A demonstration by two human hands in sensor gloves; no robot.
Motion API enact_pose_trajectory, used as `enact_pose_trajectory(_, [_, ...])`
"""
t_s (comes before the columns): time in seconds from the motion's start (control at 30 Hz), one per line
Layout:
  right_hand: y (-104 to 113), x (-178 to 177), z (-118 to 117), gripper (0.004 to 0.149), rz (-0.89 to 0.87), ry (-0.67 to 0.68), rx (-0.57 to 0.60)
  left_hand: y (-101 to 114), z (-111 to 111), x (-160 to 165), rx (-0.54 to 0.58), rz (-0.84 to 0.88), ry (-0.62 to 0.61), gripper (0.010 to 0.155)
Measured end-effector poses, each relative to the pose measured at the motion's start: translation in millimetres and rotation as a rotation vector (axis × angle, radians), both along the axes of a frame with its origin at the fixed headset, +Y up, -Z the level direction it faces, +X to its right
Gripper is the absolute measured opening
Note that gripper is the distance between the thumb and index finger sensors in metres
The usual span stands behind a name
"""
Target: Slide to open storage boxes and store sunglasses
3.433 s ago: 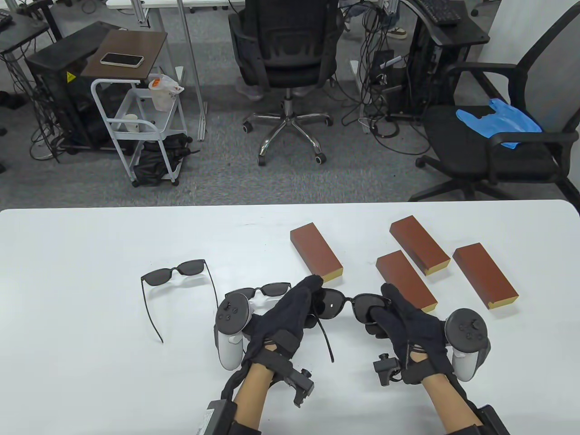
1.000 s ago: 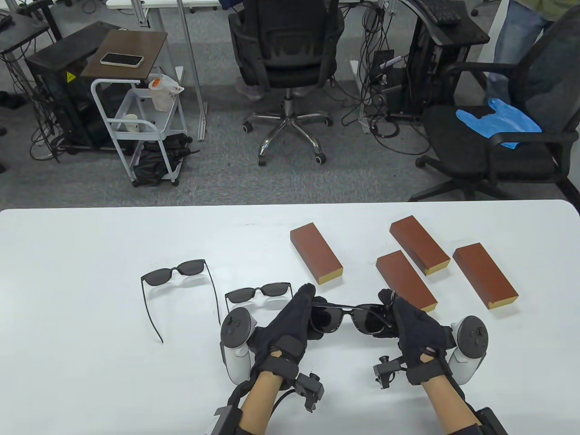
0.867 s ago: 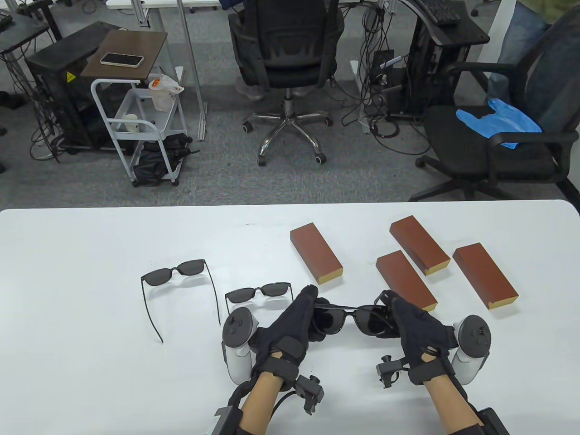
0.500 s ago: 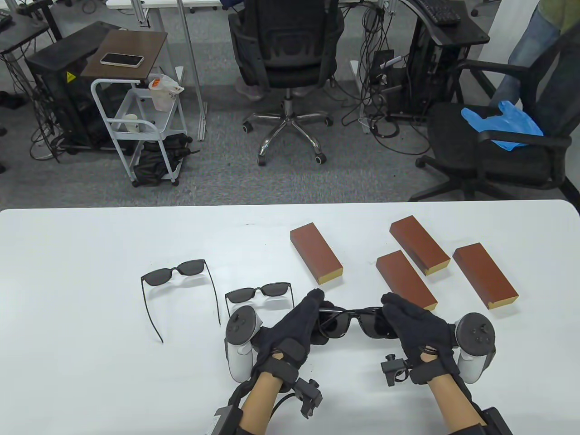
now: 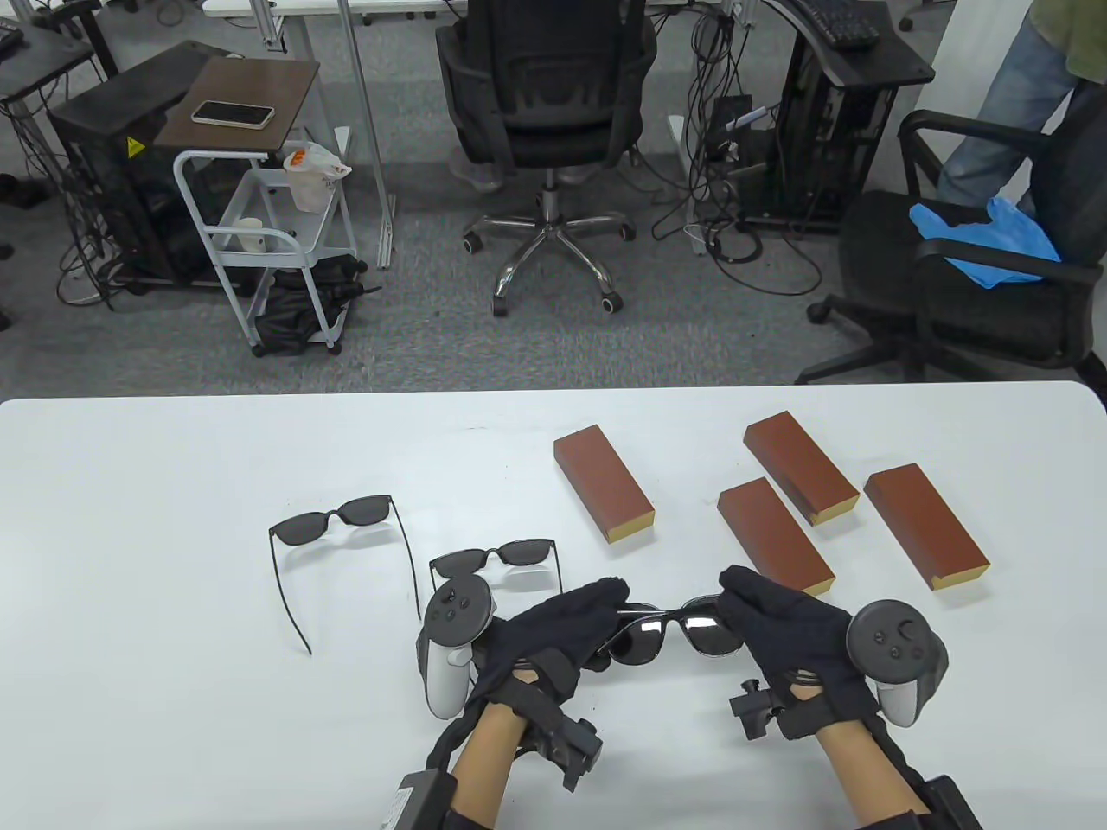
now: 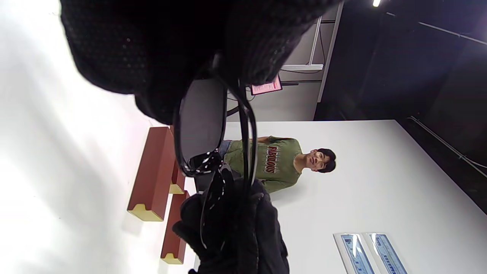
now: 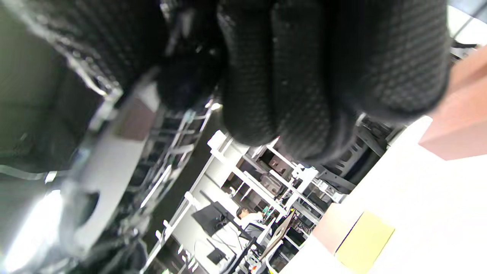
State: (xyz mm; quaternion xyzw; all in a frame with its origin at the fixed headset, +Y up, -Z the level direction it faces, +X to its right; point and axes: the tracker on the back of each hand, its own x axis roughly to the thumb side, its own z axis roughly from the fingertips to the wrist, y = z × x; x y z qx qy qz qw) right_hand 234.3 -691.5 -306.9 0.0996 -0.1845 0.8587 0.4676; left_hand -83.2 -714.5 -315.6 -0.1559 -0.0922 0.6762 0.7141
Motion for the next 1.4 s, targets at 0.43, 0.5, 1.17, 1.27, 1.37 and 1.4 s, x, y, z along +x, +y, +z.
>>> enact_pose_trajectory(0.43, [10.4,-70.9,29.0,0.039,0.791,0.100,0.366,-4.6,-1.9,-2.6,0.025,-0.159,-0.035,0.045])
enact_pose_trajectory(0.5, [7.3,-74.2,28.3,0.039,0.821,0.095,0.351,-5.0,-1.6,-3.8,0.036,-0.215,-0.026,0.044])
enact_pose_trajectory(1.17, [-51.2,-77.0,11.9,0.038,1.037,0.233,-0.095,25.5,11.7,-29.4,0.479,-0.964,0.398,0.057])
enact_pose_trajectory(1.27, [-52.1,-76.7,11.2,0.040,1.042,0.240,-0.114,26.1,11.8,-30.5,0.477,-0.974,0.405,0.057])
enact_pose_trajectory(1.37, [-45.2,-69.6,8.8,0.046,0.988,0.235,-0.138,27.5,12.0,-31.7,0.482,-0.983,0.412,0.056])
enact_pose_trajectory(1.4, [-41.4,-63.8,6.7,0.048,0.943,0.214,-0.135,28.7,12.0,-32.0,0.489,-0.988,0.415,0.057])
